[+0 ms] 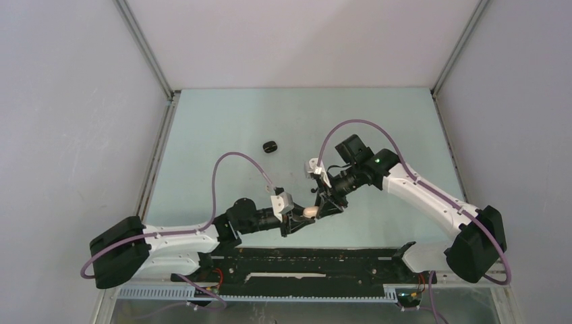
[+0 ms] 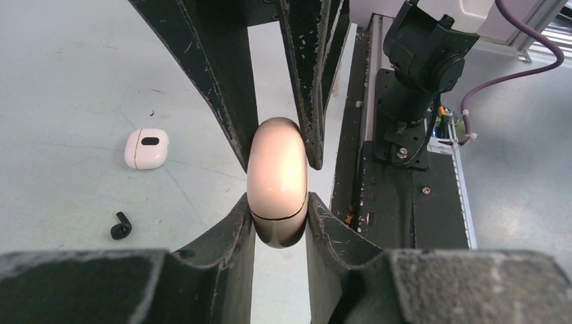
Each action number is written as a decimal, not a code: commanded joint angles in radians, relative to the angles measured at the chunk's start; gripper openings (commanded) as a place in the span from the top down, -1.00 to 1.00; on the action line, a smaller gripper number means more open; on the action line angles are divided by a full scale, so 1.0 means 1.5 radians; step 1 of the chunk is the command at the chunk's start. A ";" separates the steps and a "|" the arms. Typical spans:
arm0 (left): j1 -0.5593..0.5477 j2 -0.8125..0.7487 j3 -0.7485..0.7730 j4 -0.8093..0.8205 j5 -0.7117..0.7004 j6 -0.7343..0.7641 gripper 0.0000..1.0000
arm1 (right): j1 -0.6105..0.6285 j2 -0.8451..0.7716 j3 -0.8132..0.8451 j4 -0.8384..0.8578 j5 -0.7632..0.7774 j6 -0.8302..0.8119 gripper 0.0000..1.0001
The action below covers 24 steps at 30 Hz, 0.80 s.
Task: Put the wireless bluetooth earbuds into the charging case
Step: Open the charging case.
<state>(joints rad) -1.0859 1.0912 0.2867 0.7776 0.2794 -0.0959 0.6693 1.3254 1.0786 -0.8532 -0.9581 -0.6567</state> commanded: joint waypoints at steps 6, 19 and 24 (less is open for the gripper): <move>-0.005 0.037 -0.002 0.132 0.054 0.034 0.99 | -0.067 0.010 0.003 0.072 -0.073 0.091 0.08; -0.005 0.064 -0.015 0.178 0.055 0.019 0.99 | -0.108 0.031 0.032 0.057 -0.141 0.121 0.01; -0.005 0.071 -0.017 0.193 0.051 0.015 1.00 | -0.121 0.031 0.032 0.057 -0.151 0.126 0.00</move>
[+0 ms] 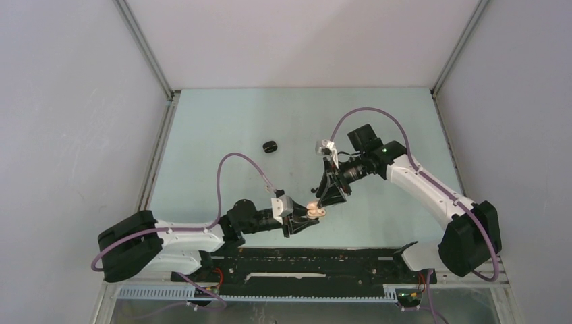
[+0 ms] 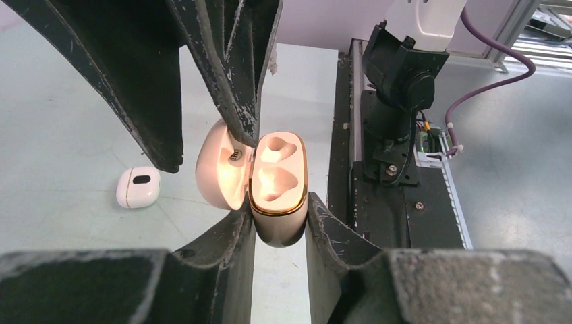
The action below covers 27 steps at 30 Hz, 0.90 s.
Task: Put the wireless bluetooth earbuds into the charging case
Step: Open the charging case.
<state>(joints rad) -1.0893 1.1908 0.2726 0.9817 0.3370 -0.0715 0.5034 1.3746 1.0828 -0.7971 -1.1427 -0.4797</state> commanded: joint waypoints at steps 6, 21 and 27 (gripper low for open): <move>-0.002 0.016 -0.015 0.079 -0.013 -0.010 0.99 | -0.039 -0.025 0.073 -0.149 -0.132 -0.174 -0.31; 0.000 -0.300 -0.033 -0.157 -0.199 -0.041 0.99 | -0.108 0.047 0.096 -0.035 0.048 -0.159 0.12; 0.000 -0.451 -0.051 -0.269 -0.269 -0.023 0.99 | -0.027 0.129 0.090 0.151 0.211 -0.065 0.37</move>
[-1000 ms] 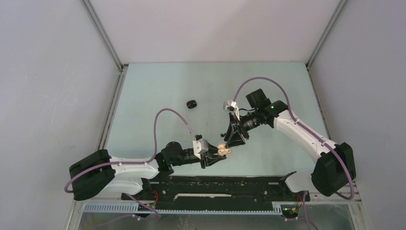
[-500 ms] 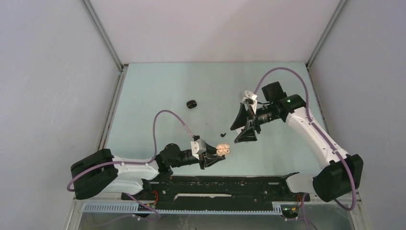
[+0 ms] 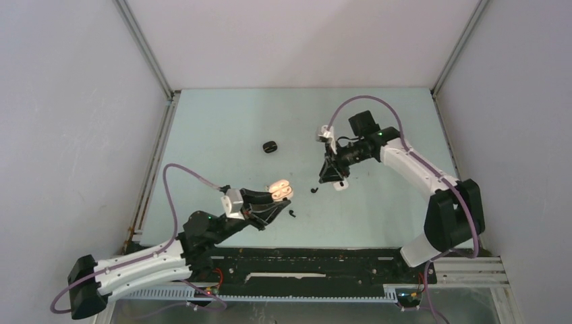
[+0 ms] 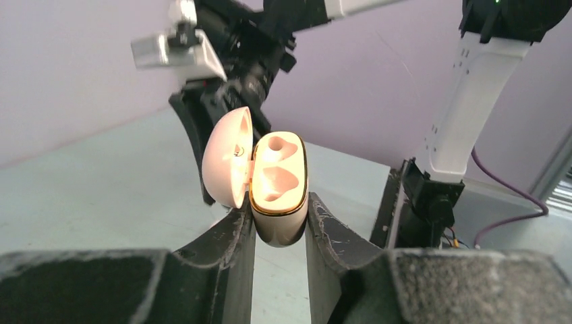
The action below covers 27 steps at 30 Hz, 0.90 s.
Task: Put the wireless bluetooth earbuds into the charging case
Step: Open the charging case, then pick up the earbud from the center of the board.
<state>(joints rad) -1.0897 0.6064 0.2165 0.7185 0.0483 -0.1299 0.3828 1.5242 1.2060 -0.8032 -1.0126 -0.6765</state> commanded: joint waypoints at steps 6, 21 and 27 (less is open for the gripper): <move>-0.003 -0.114 -0.040 -0.110 -0.112 -0.013 0.99 | 0.169 0.139 0.046 0.254 0.279 0.019 0.20; -0.024 -0.161 -0.036 -0.173 -0.143 -0.013 1.00 | 0.288 0.369 0.233 0.227 0.390 -0.010 0.27; -0.024 -0.170 -0.037 -0.174 -0.142 -0.014 1.00 | 0.328 0.394 0.228 0.217 0.430 -0.033 0.26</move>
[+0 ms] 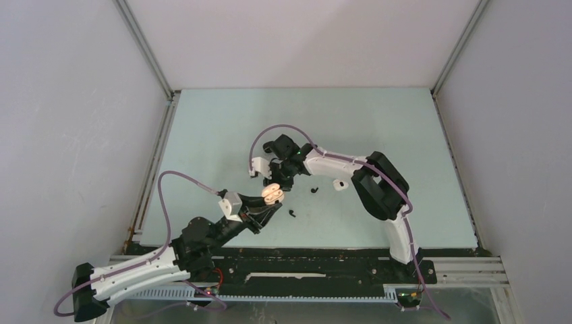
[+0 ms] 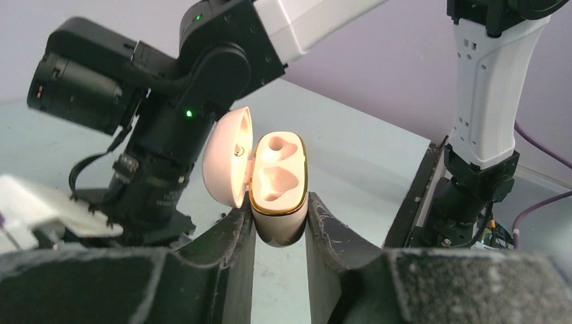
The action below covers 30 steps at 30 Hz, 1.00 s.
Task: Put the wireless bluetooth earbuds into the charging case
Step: Pick up the earbud from the center of the board.
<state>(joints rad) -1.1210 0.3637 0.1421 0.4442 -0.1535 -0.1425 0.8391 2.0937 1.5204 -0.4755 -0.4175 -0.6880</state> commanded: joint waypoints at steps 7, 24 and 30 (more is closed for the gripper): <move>-0.004 -0.004 0.017 0.008 -0.004 -0.004 0.99 | 0.042 0.022 0.016 0.010 0.039 -0.012 0.26; -0.009 0.020 0.021 0.016 -0.001 -0.011 0.99 | 0.067 0.051 0.044 -0.034 -0.046 0.026 0.24; -0.009 0.020 0.023 0.012 0.000 -0.007 0.99 | 0.059 0.054 0.041 -0.056 -0.053 0.034 0.24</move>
<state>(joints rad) -1.1301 0.3927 0.1421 0.4381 -0.1539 -0.1501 0.9337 2.1574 1.5623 -0.5140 -0.4671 -0.6575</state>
